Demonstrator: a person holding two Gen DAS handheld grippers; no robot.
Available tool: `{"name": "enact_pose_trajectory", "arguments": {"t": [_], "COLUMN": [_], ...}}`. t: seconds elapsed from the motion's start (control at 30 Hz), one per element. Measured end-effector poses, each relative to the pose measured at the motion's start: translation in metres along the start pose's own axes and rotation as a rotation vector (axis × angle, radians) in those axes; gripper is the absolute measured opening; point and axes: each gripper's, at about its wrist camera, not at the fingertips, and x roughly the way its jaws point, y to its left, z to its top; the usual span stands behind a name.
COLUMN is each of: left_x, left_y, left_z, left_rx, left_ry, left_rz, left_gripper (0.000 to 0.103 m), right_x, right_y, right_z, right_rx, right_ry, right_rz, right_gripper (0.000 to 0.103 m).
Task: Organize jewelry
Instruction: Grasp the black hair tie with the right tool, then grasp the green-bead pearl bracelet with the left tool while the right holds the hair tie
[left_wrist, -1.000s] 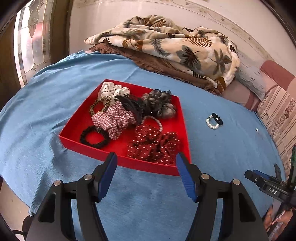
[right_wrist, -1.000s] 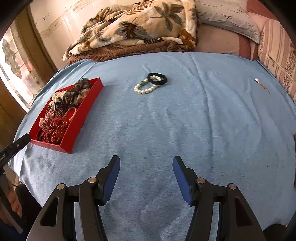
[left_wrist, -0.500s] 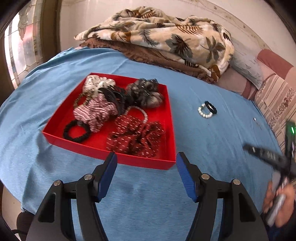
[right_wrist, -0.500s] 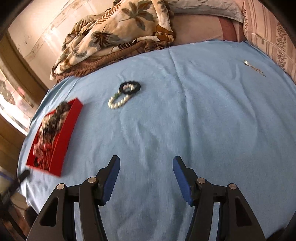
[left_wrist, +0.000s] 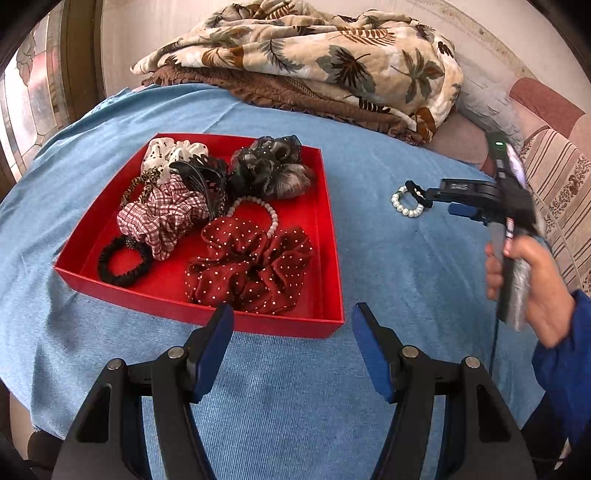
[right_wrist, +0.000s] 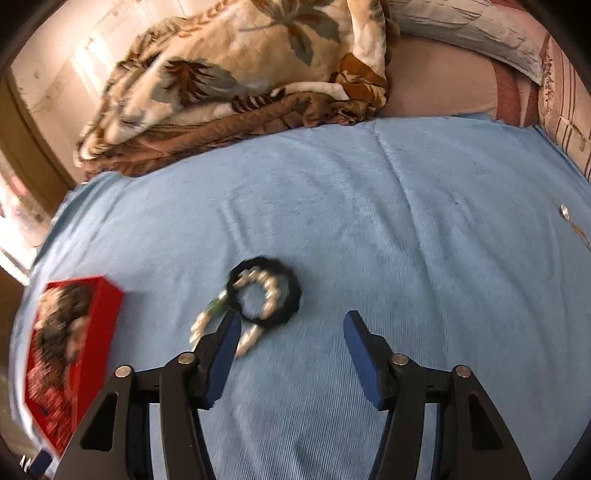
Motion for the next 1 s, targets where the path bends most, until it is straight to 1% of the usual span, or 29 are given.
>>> {"name": "enact_pose_trajectory", "arguments": {"t": [0.03, 0.13, 0.17, 0.2, 0.23, 0.3, 0.43, 0.57, 0.63, 0.7, 0.77, 0.87, 0.9, 0.93, 1.0], "left_x": [0.0, -0.002, -0.004, -0.005, -0.006, -0.009, -0.016, -0.016, -0.014, -0.005, 0.008, 0.031, 0.043, 0.052, 0.075], "left_y": [0.0, -0.001, -0.001, -0.001, -0.001, -0.004, -0.013, -0.032, -0.044, -0.06, -0.075, -0.095, -0.105, -0.111, -0.124], "left_z": [0.0, 0.0, 0.0, 0.001, 0.001, 0.002, 0.004, 0.014, 0.023, 0.038, 0.052, 0.071, 0.081, 0.087, 0.1], "left_rx": [0.001, 0.002, 0.001, 0.0, -0.001, 0.0, 0.026, 0.047, 0.055, 0.059, 0.065, 0.087, 0.101, 0.104, 0.108], "left_ry": [0.001, -0.003, -0.006, -0.008, -0.01, -0.015, -0.027, -0.027, -0.025, -0.014, 0.004, 0.01, 0.02, 0.03, 0.053], "left_rz": [0.001, -0.001, -0.003, -0.005, -0.007, -0.014, -0.031, -0.062, -0.079, -0.108, -0.118, -0.108, -0.111, -0.113, -0.117], "left_gripper": [0.065, 0.065, 0.065, 0.065, 0.065, 0.065, 0.065, 0.065, 0.065, 0.065, 0.065, 0.065, 0.064, 0.063, 0.054], "right_x": [0.009, 0.012, 0.012, 0.011, 0.009, 0.0, -0.025, -0.05, -0.063, -0.071, -0.074, -0.074, -0.074, -0.072, -0.072], "right_y": [0.0, -0.009, -0.013, -0.019, -0.024, -0.037, -0.073, -0.106, -0.117, -0.123, -0.126, -0.129, -0.13, -0.129, -0.131], "right_z": [0.003, 0.005, 0.005, 0.003, 0.001, -0.007, -0.028, -0.047, -0.059, -0.068, -0.074, -0.078, -0.08, -0.079, -0.079], "right_rx": [-0.013, -0.023, -0.028, -0.039, -0.049, -0.074, -0.064, 0.004, 0.026, 0.04, 0.045, 0.056, 0.056, 0.058, 0.07], "right_ry": [0.011, 0.01, 0.025, 0.031, 0.032, 0.041, 0.063, 0.072, 0.052, 0.014, -0.02, -0.071, -0.081, -0.086, -0.092], "right_rz": [-0.015, -0.086, -0.119, -0.135, -0.146, -0.218, -0.261, -0.239, -0.209, -0.164, -0.147, -0.128, -0.123, -0.113, -0.082], "right_gripper": [0.058, 0.056, 0.046, 0.041, 0.04, 0.039, 0.039, 0.04, 0.04, 0.04, 0.04, 0.041, 0.041, 0.042, 0.043]}}
